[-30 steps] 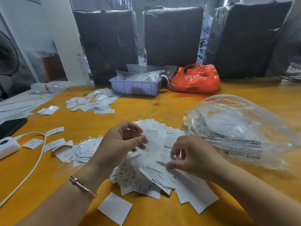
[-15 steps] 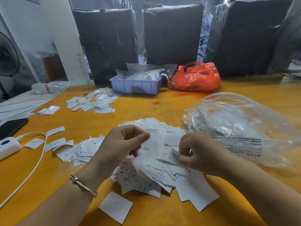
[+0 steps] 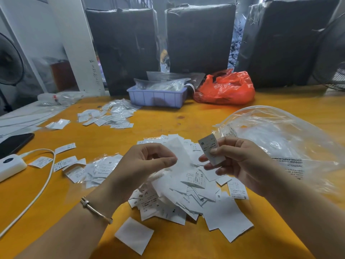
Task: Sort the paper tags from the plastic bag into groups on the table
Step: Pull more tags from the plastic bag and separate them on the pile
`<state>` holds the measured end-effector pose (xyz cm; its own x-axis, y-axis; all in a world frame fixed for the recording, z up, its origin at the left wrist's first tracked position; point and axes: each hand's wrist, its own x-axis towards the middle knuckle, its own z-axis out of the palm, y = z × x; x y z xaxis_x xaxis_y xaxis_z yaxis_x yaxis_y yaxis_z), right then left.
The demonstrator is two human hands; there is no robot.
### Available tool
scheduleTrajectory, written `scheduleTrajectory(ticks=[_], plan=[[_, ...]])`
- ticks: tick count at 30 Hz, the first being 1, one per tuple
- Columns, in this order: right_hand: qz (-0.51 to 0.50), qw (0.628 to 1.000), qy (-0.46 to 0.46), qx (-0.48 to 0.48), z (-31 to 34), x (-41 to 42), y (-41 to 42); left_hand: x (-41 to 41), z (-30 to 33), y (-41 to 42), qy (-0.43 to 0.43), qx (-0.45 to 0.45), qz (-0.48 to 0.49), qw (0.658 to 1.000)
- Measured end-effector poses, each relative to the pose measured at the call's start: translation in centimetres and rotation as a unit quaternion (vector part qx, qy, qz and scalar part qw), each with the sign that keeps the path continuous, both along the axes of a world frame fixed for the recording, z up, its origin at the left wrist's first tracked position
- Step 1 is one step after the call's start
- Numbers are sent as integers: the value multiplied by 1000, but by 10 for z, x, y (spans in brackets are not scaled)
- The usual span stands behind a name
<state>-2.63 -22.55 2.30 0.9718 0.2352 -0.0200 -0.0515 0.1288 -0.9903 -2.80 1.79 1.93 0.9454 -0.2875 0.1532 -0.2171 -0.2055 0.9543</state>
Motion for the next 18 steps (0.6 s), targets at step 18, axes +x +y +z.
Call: scheduleTrajectory(ticks=[18], plan=[[-34,984,-172,-5,5,-10,3,-4,0,-5,3,11,-48,999]])
